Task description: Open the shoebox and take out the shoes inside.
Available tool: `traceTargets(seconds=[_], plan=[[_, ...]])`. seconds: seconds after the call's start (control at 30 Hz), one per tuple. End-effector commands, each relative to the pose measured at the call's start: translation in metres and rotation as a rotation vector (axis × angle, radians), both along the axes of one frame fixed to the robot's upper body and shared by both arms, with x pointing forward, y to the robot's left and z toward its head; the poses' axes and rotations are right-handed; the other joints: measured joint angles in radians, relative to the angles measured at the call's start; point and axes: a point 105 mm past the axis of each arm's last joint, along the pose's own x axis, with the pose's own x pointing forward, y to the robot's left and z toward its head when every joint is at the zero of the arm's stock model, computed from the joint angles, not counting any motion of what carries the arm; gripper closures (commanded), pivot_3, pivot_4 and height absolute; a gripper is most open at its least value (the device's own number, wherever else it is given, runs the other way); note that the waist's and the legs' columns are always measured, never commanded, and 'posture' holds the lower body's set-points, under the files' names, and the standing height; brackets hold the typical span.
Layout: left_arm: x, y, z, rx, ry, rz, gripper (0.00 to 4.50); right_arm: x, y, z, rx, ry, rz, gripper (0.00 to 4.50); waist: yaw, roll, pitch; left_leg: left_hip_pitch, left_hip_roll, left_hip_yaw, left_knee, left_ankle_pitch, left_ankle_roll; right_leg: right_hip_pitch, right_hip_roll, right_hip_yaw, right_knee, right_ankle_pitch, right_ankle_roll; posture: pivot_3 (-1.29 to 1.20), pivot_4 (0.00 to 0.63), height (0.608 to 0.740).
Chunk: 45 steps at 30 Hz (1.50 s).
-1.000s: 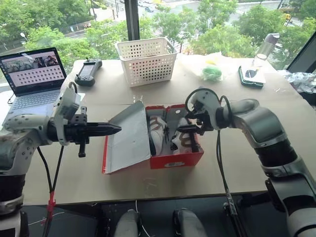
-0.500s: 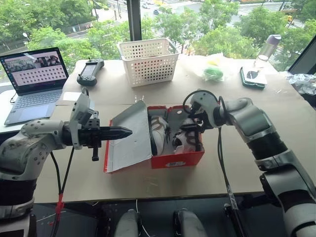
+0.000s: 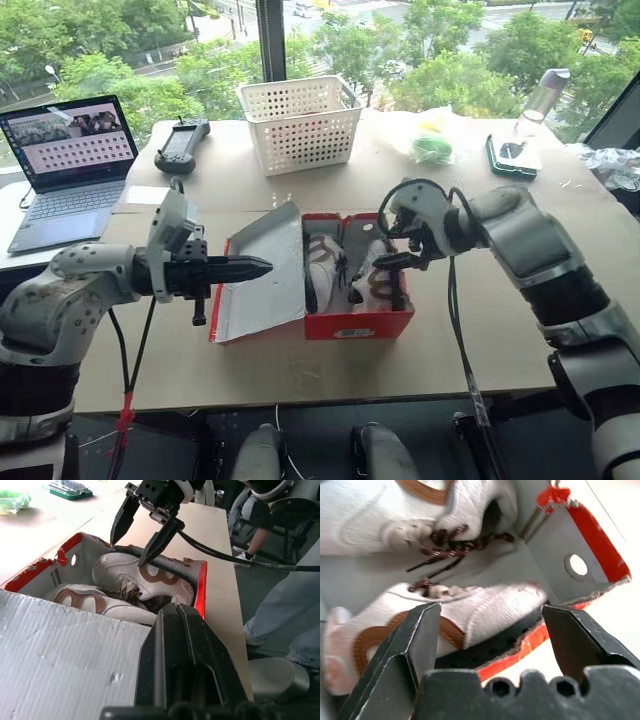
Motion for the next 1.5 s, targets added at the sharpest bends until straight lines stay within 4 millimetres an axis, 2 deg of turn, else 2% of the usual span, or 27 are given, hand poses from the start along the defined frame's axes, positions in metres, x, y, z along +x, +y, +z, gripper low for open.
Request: traceTargets(seconds=[0.03,0.17,0.43,0.57,0.77,0.87,1.07,1.2,1.37,1.43,1.5], plan=[[-0.002,-0.003,0.008,-0.002,-0.033,-0.016,4.5,-0.036,0.014,0.028,-0.029,-0.052,0.242,0.68,0.001,0.0,0.0,0.0,0.0,0.0,0.0,0.0,0.0,0.0,0.0,0.0,0.0,0.0,0.0,0.0,0.15,0.733],[-0.001,-0.004,0.009,-0.005,-0.032,-0.018,4.5,-0.048,0.014,0.017,-0.174,-0.164,0.437,0.68,0.001,0.0,0.0,0.0,0.0,0.0,0.0,0.0,0.0,0.0,0.0,0.0,0.0,-0.001,0.0,0.0,0.15,0.733],[-0.002,-0.004,0.009,-0.009,-0.023,-0.017,4.5,-0.023,0.013,0.008,-0.406,-0.412,0.594,0.68,-0.001,0.0,0.0,0.0,0.0,0.001,0.0,0.001,-0.001,0.0,0.0,0.0,0.0,-0.001,0.0,0.0,0.15,0.733],[-0.003,-0.004,0.008,-0.009,-0.02,-0.013,4.5,-0.022,0.019,0.004,-0.45,-0.453,0.665,0.68,-0.001,0.0,0.0,0.0,0.0,0.0,0.0,0.001,-0.001,0.0,0.0,0.0,0.0,-0.001,0.0,0.0,0.15,0.733],[-0.002,-0.002,0.007,-0.009,-0.017,-0.008,4.5,-0.032,0.028,-0.005,-0.442,-0.336,0.731,0.68,-0.001,0.0,0.0,0.0,0.0,0.0,0.0,0.001,-0.001,0.0,0.0,0.0,0.0,0.0,0.0,0.0,0.15,0.733],[-0.001,-0.003,0.007,-0.008,-0.017,-0.009,4.5,-0.025,0.028,-0.011,-0.428,-0.209,0.67,0.68,0.0,0.0,0.0,0.0,0.0,0.0,0.0,0.001,-0.001,0.0,0.0,0.0,0.0,0.0,0.0,0.0,0.15,0.733],[0.0,-0.004,0.007,-0.014,-0.015,-0.011,4.5,-0.001,0.014,-0.043,-0.454,-0.029,0.551,0.68,0.0,0.0,0.0,0.001,0.0,0.0,0.001,0.001,-0.002,0.001,0.0,0.0,0.001,0.0,-0.001,0.0,0.15,0.733],[-0.001,-0.005,0.006,-0.011,-0.013,-0.013,4.5,0.001,0.004,-0.072,-0.448,0.12,0.504,0.68,0.001,0.0,0.0,0.002,0.0,0.0,0.001,0.001,-0.002,0.002,0.0,0.0,0.001,0.0,-0.001,0.0,0.15,0.733],[0.001,-0.005,0.008,-0.011,-0.017,-0.014,4.5,0.0,0.0,-0.086,-0.441,0.224,0.486,0.68,0.001,-0.003,-0.002,0.01,0.0,0.0,0.001,0.001,-0.002,0.01,-0.001,0.0,0.001,0.0,-0.001,0.0,0.15,0.733],[0.001,-0.005,0.008,-0.012,-0.019,-0.014,4.5,0.0,-0.002,-0.089,-0.44,0.249,0.482,0.68,0.002,-0.003,-0.003,0.016,0.0,0.0,0.0,-0.003,-0.009,0.016,-0.001,-0.001,-0.001,-0.001,0.0,0.0,0.15,0.733],[0.001,-0.005,0.009,-0.012,-0.021,-0.015,4.5,0.002,-0.005,-0.096,-0.444,0.276,0.455,0.68,0.002,-0.004,-0.004,0.019,0.0,0.0,0.0,-0.004,-0.01,0.019,-0.001,-0.001,-0.002,-0.001,-0.001,0.0,0.15,0.733]])
